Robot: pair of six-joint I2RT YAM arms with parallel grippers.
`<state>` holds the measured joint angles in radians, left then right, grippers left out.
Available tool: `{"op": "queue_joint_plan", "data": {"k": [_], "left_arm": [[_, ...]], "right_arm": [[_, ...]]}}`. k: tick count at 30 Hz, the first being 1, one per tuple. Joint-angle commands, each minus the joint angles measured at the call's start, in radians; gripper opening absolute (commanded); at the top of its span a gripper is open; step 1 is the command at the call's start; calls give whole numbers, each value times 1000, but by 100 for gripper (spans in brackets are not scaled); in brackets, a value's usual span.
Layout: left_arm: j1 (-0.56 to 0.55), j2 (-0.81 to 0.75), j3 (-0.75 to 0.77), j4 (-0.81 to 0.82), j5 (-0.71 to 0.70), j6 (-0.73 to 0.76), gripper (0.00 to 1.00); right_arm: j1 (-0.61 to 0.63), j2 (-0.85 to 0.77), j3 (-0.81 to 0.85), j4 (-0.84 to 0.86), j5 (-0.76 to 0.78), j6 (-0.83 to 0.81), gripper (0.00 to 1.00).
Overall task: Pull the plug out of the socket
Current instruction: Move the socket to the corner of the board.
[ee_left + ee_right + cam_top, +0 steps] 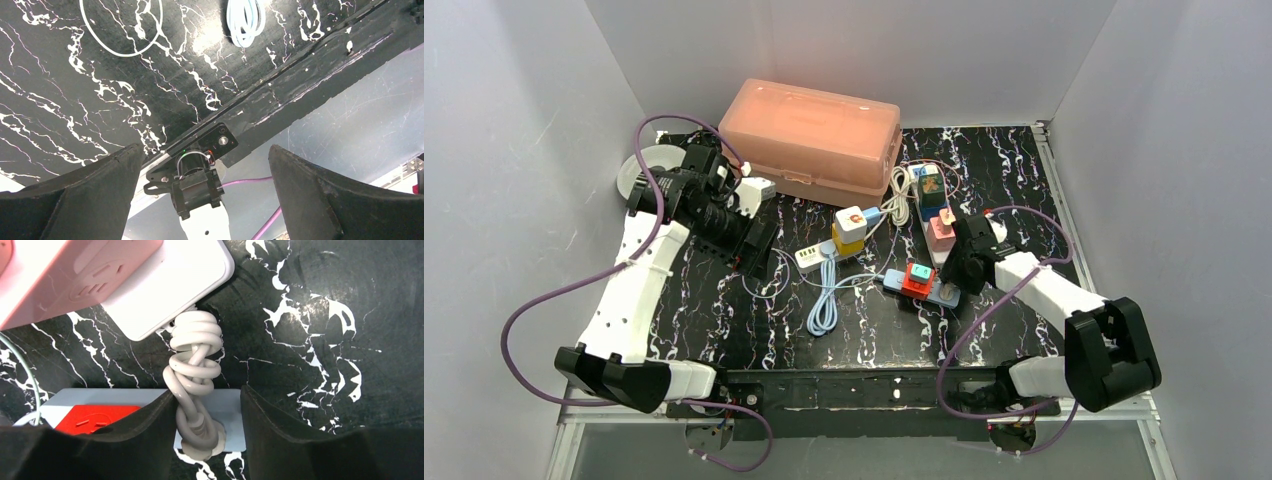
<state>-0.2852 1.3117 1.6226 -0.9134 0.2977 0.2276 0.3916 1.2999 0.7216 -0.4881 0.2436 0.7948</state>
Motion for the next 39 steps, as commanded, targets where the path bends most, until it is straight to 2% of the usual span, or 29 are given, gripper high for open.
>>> {"op": "queue_joint_plan", "data": {"k": [1, 5, 7, 16, 24, 28, 31, 35, 39], "left_arm": [[-3, -14, -27, -83, -1, 13, 98], [-4, -9, -31, -80, -2, 14, 98], [-3, -11, -34, -81, -1, 20, 98], [-11, -12, -48, -84, 5, 27, 98], [-28, -17, -56, -92, 25, 49, 98], [-38, -20, -70, -95, 60, 57, 98], [-54, -58, -157, -41, 176, 51, 98], [-120, -152, -343, 121, 302, 61, 98], [-197, -241, -508, 279, 306, 121, 99]], "right_arm": [[2, 4, -49, 76, -27, 39, 50], [54, -29, -121, 96, -46, 78, 33], [108, -44, -145, 90, -37, 114, 28], [382, -82, -171, 36, 6, 308, 27], [554, -29, -80, 29, -17, 382, 26], [572, 18, -48, 5, -9, 388, 27], [567, -1, -58, 25, 3, 370, 33], [567, -10, -33, -10, 0, 323, 59], [567, -73, -42, -37, -2, 297, 65]]}}
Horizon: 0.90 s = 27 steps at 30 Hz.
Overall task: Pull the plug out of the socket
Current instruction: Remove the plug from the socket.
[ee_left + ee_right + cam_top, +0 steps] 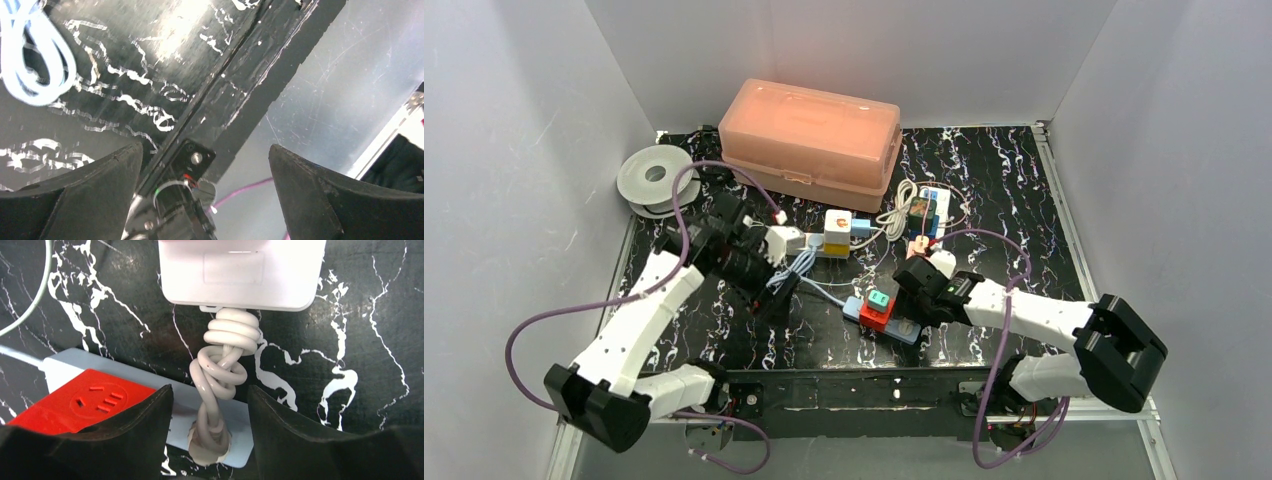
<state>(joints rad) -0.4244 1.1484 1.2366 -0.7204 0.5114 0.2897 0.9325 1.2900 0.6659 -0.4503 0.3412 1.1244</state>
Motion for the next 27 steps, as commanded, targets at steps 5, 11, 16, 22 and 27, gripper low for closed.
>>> {"op": "queue_joint_plan", "data": {"k": [5, 11, 16, 22, 27], "left_arm": [[-146, -105, -241, 264, 29, 118, 100], [-234, -107, -349, 449, -31, 177, 100], [-302, -130, -408, 541, -80, 264, 99], [-352, -143, -443, 564, -95, 359, 100], [-385, -127, -451, 600, -93, 384, 100]], "right_arm": [[26, -194, -40, -105, -91, -32, 66], [29, -206, -71, -89, -121, -45, 66], [29, -122, -70, -42, -116, -54, 65], [29, -107, -29, -39, -82, -78, 63], [28, -180, -59, -32, -58, -93, 62]]}}
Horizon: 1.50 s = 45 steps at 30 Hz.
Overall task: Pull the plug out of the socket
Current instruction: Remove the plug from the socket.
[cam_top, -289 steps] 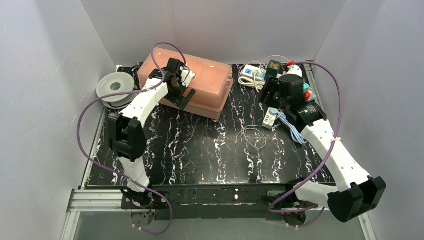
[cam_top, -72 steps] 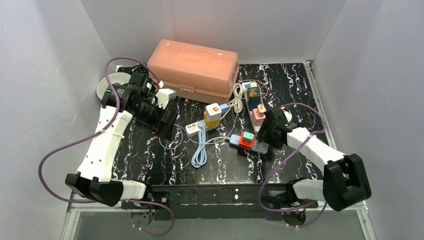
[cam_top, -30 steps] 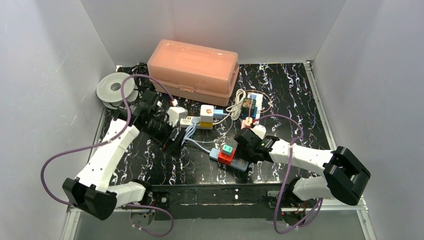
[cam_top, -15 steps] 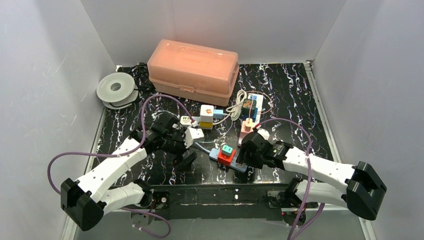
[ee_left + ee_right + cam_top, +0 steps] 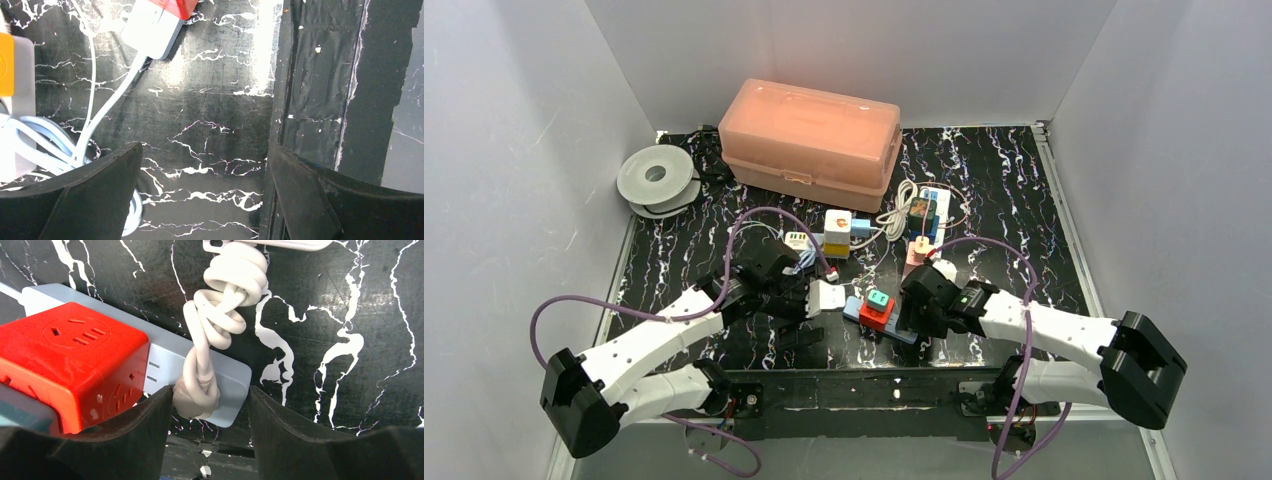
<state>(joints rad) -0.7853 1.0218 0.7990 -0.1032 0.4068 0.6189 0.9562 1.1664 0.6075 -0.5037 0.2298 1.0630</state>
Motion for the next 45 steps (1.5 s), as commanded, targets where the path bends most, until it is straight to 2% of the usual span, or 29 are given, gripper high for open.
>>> {"op": "queue_joint_plan", "data": {"k": [1, 5, 15, 25, 31, 35, 45], "left_arm": [[-30, 9, -11, -9, 14, 61, 99], [-55, 60, 15, 38, 28, 102, 100], [-91, 300, 148, 96, 155, 130, 100], [-127, 430, 179, 242, 190, 100, 100], [-140, 494, 182, 370, 121, 3, 100], [-140, 519, 167, 467, 75, 2, 99], [-140, 549, 187, 357, 274, 67, 100]], "right_arm": [[4, -73, -17, 41, 51, -34, 62], [4, -120, -84, 112, 44, -52, 57], [4, -199, -179, 240, 13, -103, 58], [4, -228, -155, 205, 52, -143, 59], [4, -266, -203, 227, 40, -135, 59], [4, -279, -219, 233, 34, -148, 59], [1, -272, -209, 238, 35, -172, 59]]}}
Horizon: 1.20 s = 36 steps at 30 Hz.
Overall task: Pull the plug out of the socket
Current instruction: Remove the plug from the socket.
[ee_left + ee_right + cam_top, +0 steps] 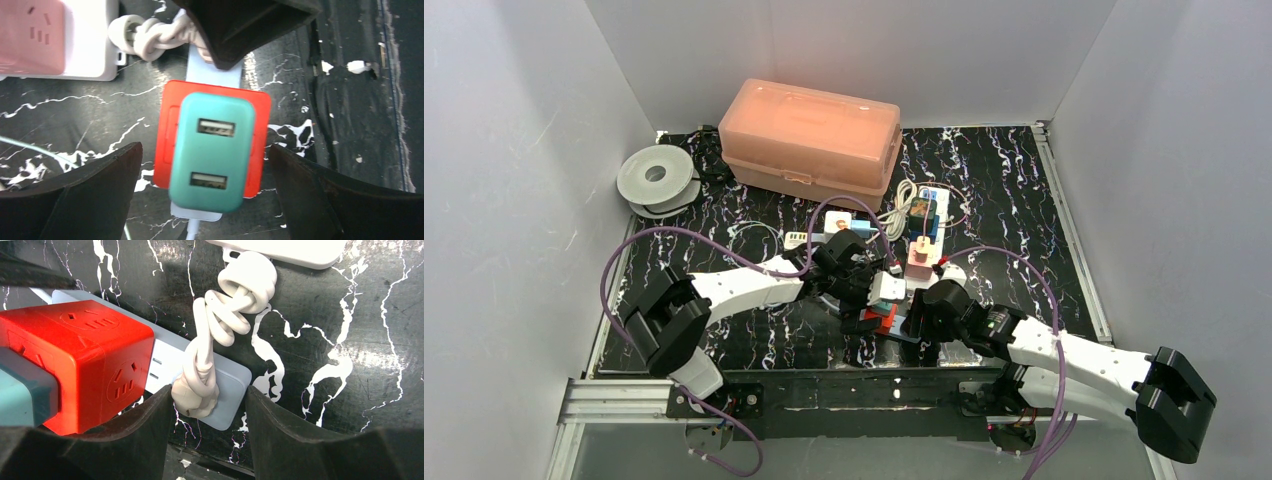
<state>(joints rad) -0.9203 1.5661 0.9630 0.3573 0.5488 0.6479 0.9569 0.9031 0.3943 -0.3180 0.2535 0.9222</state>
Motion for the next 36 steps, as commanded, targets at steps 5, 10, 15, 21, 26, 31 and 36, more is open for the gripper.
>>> {"op": "queue_joint_plan", "data": {"k": [5, 10, 15, 21, 26, 31, 36], "left_arm": [[-8, 15, 24, -98, 157, 47, 100], [-13, 65, 74, -108, 183, 55, 100], [-21, 119, 126, -141, 182, 65, 100], [-23, 132, 166, -296, 195, 135, 85], [-35, 143, 185, -345, 155, 181, 67], [-44, 179, 275, -394, 101, 160, 31], [-46, 193, 369, -467, 46, 69, 25]], "right_arm": [[-5, -17, 2, 55, 6, -39, 59], [-10, -30, 8, 59, -8, -56, 59], [-13, -62, 2, 51, -14, -58, 61], [-17, -98, -15, 46, -20, -58, 65], [-24, -127, -22, 29, -28, -49, 69], [-26, -240, -71, 5, -31, 3, 70], [-27, -375, -109, -49, -25, 43, 71]]}}
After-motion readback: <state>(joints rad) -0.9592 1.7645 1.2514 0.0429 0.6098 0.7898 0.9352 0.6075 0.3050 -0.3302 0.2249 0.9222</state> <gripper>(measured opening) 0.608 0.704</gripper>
